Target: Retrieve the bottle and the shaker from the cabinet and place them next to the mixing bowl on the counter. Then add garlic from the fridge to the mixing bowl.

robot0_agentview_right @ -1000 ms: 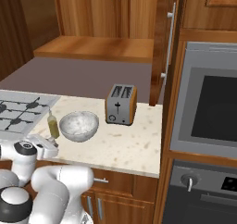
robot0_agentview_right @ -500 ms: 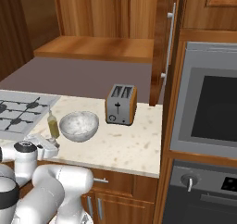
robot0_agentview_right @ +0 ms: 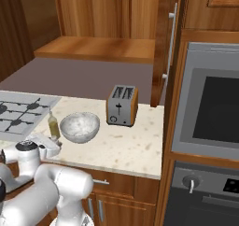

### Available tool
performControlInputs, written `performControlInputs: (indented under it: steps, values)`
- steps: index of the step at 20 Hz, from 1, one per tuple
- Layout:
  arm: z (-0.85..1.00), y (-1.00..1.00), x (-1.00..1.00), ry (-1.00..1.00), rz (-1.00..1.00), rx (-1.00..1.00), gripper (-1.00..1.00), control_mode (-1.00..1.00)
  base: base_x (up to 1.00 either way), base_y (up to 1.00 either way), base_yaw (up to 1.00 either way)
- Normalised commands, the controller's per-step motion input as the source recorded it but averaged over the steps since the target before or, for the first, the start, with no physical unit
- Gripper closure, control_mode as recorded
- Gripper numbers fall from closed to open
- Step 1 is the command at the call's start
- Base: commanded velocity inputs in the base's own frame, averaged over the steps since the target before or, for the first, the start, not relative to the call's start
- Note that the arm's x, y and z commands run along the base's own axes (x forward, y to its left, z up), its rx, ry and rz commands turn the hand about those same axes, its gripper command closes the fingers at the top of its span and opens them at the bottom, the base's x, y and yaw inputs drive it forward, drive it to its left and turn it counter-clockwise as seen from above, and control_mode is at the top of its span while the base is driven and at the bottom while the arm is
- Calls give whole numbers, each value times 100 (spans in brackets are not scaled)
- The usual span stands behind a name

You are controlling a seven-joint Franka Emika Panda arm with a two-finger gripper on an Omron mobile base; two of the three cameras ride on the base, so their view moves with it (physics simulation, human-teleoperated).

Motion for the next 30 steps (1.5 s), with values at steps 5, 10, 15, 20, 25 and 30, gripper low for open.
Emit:
performControlInputs:
  steps: [5, 10, 15, 20, 25, 30]
  values:
    - [-3, -6, 6, -10, 0, 0, -100, -100, 0, 0, 0]
    - [4, -2, 0, -10, 0, 0, -100, -100, 0, 0, 0]
    - [15, 0, 0, -3, 0, 7, -100, -100, 0, 0, 0]
    - [41, 0, -8, 0, 1, 9, -100, -100, 0, 0, 0]
    - [57, 0, -27, 0, 4, 10, -100, -100, 0, 0, 0]
    - [48, -36, -63, 0, 1, 14, -100, -100, 0, 0, 0]
